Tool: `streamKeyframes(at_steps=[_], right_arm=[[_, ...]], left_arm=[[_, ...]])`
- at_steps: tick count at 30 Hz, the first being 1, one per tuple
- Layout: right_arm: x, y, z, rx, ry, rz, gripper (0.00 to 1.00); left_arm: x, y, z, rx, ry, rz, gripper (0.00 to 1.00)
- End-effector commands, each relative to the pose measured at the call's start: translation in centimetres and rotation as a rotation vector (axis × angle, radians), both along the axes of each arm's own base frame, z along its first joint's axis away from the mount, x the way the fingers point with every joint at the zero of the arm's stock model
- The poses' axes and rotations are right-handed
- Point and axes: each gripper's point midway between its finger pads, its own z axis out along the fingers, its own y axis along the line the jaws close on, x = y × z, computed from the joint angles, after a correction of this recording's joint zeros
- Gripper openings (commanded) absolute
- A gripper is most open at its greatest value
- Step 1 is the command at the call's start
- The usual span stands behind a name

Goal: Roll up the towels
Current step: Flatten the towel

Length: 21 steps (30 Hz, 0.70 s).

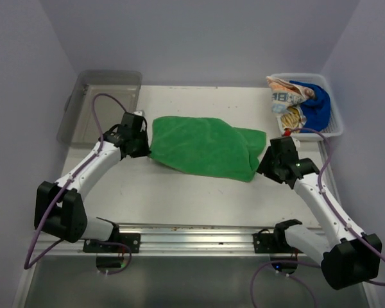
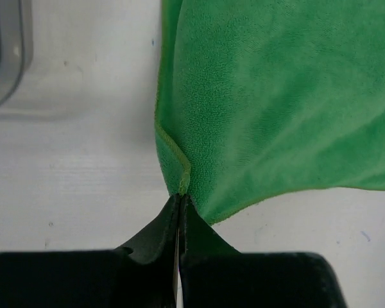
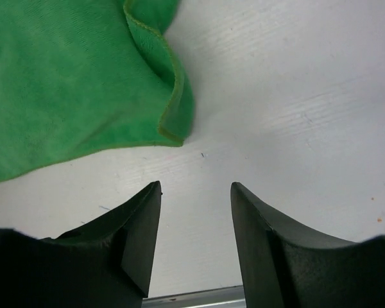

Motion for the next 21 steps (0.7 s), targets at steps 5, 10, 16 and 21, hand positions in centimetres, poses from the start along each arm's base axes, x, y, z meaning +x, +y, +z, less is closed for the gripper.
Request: streamKeyframes(at_steps=[5,10,16,21], right_arm=[[3.4,-1.0,2.1,-0.109,-0.029,-0.005,0.53],[6.0,-0.6,0.1,-0.165,0.068,0.052,0.54],[4.3,0.3,-3.7,-0.007,0.127,0.020,0.54],[1.2,0.5,-6.1,0.070,0.161,-0.012,0.53]], left_arm=[[1.5,-0.7,1.0,-0.049,-0.068,0.007,0.00],[1.6,-0.6,1.4,-0.041,-0.069,0.007,0.00],[1.4,-0.4,1.4,-0.036,-0.069,0.009,0.00],[1.4,-0.5,1.4,-0.039,-0.068,0.008,0.00]])
